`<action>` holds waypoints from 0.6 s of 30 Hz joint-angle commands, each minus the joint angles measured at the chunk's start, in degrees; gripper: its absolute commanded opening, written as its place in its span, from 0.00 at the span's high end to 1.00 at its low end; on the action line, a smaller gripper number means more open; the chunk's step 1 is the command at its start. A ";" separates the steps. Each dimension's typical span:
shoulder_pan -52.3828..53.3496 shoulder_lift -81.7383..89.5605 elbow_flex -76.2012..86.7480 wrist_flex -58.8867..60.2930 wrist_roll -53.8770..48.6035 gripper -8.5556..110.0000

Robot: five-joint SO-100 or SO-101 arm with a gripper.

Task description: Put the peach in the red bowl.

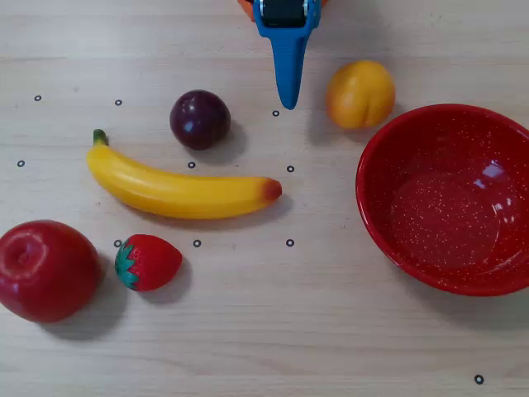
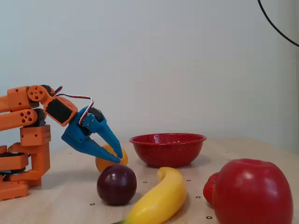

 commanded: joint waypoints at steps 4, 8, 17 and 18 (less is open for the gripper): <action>-0.09 0.79 0.70 -0.09 0.18 0.93; -0.09 0.79 0.70 -0.09 0.18 0.93; 0.09 0.53 0.53 0.09 0.88 0.93; 0.09 0.18 0.35 0.26 1.49 0.93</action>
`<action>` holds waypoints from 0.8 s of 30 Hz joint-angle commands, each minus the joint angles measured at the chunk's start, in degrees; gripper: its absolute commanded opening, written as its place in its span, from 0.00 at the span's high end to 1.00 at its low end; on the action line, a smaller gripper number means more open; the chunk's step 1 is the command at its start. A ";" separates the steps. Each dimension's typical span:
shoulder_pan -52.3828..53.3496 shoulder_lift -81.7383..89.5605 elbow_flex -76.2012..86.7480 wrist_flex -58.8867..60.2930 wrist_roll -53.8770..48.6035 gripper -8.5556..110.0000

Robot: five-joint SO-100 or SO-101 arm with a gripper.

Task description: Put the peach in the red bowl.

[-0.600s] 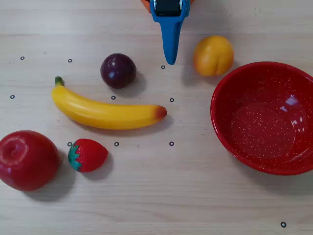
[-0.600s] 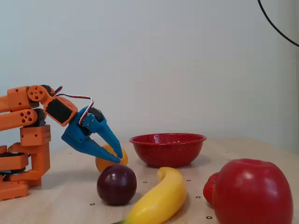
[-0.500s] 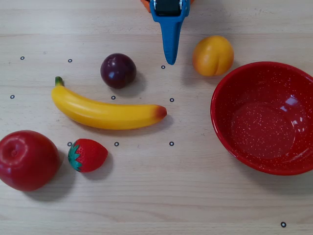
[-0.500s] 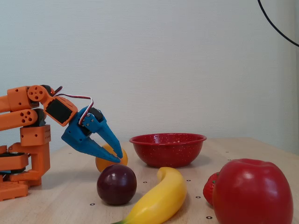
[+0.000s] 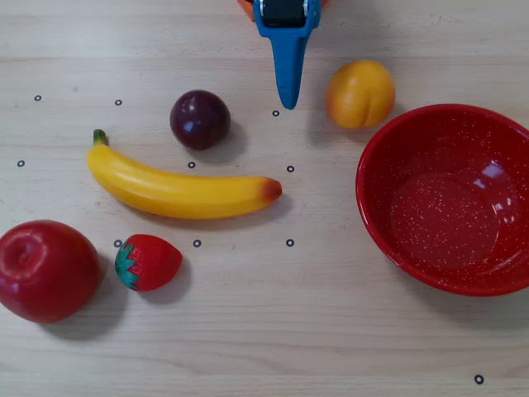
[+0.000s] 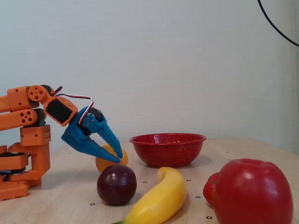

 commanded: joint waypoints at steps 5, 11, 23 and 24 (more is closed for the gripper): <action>-0.79 -4.13 -3.25 0.00 4.22 0.93; -0.62 -10.46 -11.78 0.97 7.29 0.93; -0.70 -28.74 -38.32 13.36 11.34 0.93; -0.79 -30.41 -40.78 14.68 11.69 0.93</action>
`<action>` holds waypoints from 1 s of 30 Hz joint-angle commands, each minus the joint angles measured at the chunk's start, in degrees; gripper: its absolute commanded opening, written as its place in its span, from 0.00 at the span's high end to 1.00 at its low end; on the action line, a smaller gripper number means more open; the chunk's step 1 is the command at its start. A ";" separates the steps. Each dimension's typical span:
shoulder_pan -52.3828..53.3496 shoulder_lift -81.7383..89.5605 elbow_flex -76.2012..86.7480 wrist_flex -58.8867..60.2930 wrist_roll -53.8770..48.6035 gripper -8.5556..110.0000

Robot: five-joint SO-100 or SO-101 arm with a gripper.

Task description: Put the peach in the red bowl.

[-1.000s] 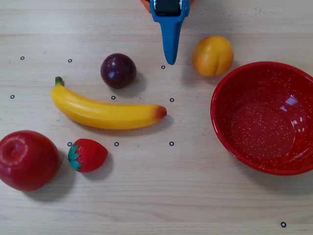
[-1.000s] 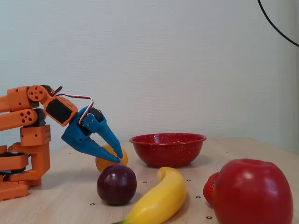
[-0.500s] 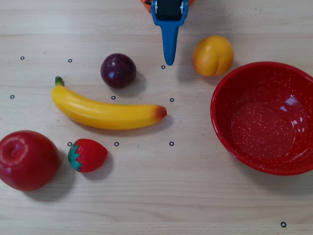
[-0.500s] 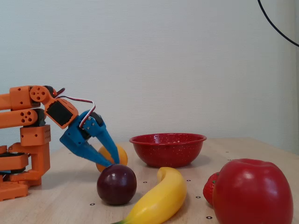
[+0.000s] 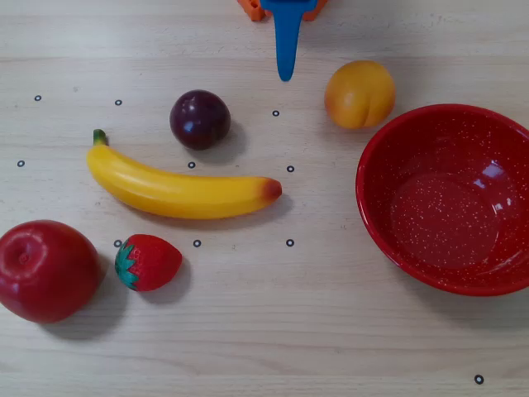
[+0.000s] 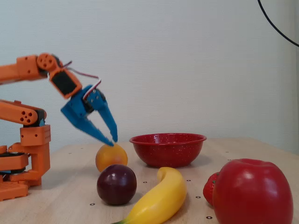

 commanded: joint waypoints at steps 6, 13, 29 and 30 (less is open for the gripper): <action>-1.32 -13.10 -23.99 9.05 2.99 0.93; -1.76 -27.07 -44.91 21.27 1.58 0.93; 7.91 -43.77 -59.24 32.43 -3.52 0.92; 8.53 -45.09 -59.41 32.52 -4.13 0.92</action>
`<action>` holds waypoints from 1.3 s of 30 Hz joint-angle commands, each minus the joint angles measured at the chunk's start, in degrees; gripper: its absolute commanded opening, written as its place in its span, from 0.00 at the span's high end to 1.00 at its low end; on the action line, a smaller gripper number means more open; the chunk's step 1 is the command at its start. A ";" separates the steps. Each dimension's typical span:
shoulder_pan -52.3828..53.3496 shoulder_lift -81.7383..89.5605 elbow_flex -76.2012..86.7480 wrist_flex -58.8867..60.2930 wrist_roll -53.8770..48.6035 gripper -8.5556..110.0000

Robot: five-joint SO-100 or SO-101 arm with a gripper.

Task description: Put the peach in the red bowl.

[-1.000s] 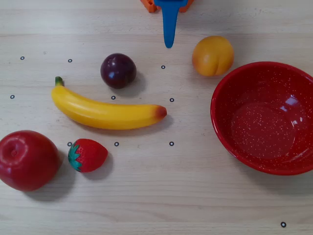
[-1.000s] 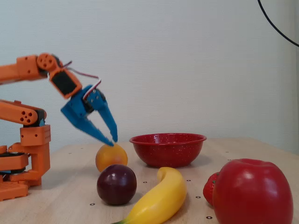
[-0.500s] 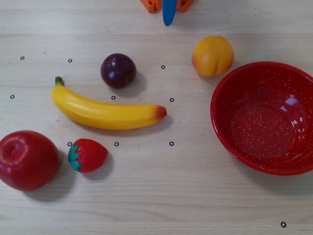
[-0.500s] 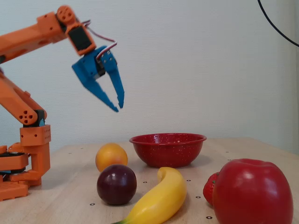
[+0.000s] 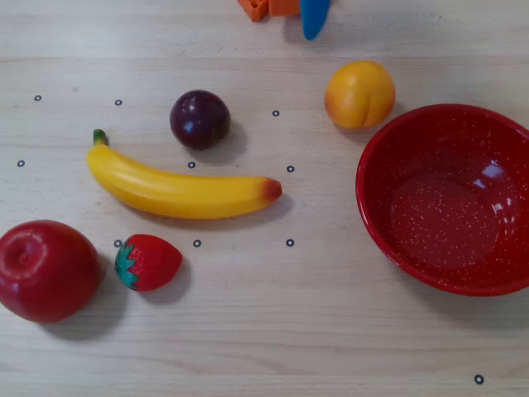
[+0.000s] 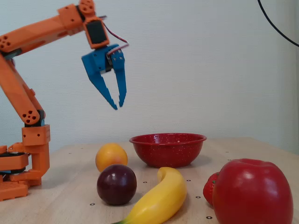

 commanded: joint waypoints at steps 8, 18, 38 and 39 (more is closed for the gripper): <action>6.06 -8.88 -3.34 1.67 -6.06 0.89; 11.69 -15.38 -2.99 6.77 -14.94 0.71; 24.52 -24.08 -2.64 7.91 -45.70 0.54; 25.22 -24.17 -2.20 7.65 -46.32 0.53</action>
